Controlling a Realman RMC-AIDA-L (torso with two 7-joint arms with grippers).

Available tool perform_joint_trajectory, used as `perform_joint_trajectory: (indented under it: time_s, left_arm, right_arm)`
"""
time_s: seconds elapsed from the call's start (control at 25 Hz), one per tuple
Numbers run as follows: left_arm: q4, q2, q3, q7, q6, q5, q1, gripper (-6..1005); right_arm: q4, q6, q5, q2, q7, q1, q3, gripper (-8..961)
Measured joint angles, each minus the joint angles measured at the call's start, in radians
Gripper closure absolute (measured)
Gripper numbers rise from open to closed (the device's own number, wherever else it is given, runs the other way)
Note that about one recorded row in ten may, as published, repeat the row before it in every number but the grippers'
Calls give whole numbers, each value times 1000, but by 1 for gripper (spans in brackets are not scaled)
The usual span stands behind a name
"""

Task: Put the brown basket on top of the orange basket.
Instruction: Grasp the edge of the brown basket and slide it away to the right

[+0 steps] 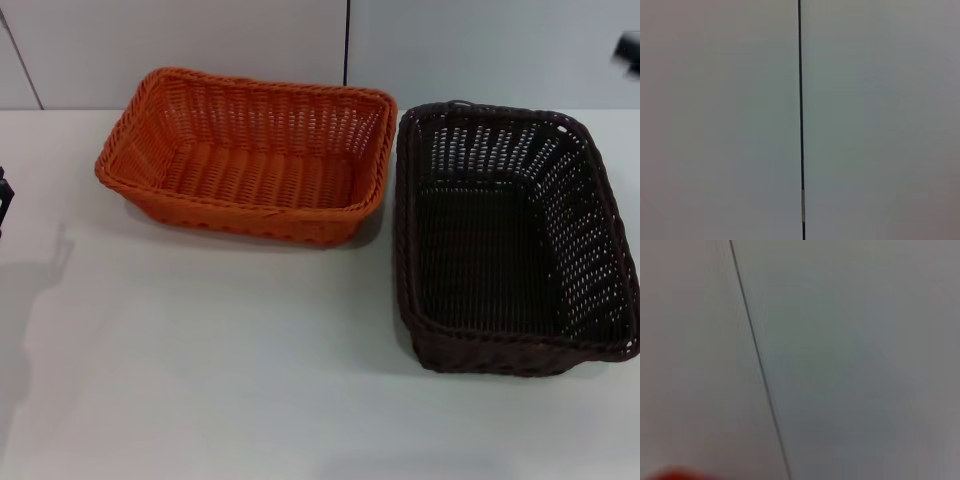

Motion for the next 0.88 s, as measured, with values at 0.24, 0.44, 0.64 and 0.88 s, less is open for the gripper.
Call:
perform_joint_trajectory:
  time_s: [0.24, 0.44, 0.64, 0.88]
  left_arm:
    - [-20, 2, -7, 3, -17, -1, -25, 200]
    - [-45, 4, -9, 4, -46, -1, -53, 200]
    - [-57, 6, -22, 9, -79, -1, -74, 200]
    - [-66, 7, -41, 11, -88, 0, -83, 200]
  right_arm:
    - [135, -297, -486, -11, 425, 140, 70, 165]
    - [205, -667, -559, -33, 467, 288, 243, 165]
    - [199, -956, -556, -83, 457, 440, 340, 165]
    - [162, -1115, -621, -87, 453, 539, 302, 166]
